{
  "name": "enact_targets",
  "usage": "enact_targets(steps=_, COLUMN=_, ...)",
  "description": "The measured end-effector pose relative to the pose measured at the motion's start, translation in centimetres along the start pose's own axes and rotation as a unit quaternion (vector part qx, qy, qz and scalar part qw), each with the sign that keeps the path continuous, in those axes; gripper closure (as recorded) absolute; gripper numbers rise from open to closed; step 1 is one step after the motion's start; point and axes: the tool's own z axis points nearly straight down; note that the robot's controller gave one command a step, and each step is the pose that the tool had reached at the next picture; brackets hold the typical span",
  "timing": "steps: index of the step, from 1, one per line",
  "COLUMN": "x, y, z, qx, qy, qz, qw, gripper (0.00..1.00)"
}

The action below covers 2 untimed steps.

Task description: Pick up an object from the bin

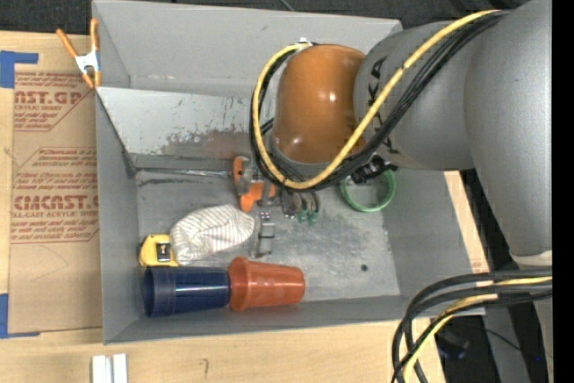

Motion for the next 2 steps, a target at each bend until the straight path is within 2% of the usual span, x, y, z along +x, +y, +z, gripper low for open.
enact_targets(steps=1, x=-0.2, y=-0.1, z=-0.5, qx=0.000, qy=-0.0037, qz=0.001, qw=1.0000, gripper=0.00)
enact_targets(steps=2, x=-1.1, y=2.9, z=5.9, qx=-0.001, qy=-0.0148, qz=-0.057, qw=0.9983, gripper=0.00)
